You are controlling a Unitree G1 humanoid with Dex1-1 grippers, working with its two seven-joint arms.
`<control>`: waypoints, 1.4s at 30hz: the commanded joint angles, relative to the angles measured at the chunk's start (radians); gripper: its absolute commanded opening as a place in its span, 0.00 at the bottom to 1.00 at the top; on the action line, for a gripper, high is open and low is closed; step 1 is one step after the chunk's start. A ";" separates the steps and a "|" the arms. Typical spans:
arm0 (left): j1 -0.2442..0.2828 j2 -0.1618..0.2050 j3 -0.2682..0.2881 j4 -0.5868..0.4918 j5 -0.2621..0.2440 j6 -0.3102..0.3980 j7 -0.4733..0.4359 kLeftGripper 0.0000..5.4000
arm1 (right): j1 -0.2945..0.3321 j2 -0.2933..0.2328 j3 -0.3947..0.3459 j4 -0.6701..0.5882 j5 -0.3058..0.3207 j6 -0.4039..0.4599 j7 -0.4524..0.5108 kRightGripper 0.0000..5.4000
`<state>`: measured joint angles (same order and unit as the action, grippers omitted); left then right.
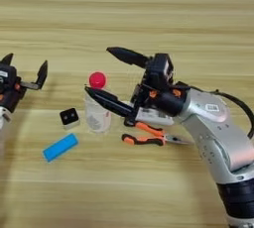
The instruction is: Move the objects on the table
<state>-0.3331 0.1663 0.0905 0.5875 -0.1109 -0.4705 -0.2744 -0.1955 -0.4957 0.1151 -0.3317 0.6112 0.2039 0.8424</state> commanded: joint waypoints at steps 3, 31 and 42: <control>-0.007 -0.009 -0.017 0.002 0.017 -0.012 0.001 1.00 | -0.033 -0.011 0.014 0.035 -0.080 0.030 -0.003 1.00; 0.005 -0.010 -0.036 -0.008 0.013 -0.026 -0.021 1.00 | -0.071 0.126 0.161 0.298 -0.369 0.054 -0.066 0.93; 0.006 -0.009 -0.039 -0.008 0.014 -0.026 -0.021 1.00 | -0.072 0.140 0.143 0.280 -0.360 0.055 -0.060 0.71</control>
<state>-0.3320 0.1574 0.0547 0.5853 -0.1092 -0.4881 -0.2920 -0.2509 -0.3532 0.2734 -0.0395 0.2534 0.2581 0.7780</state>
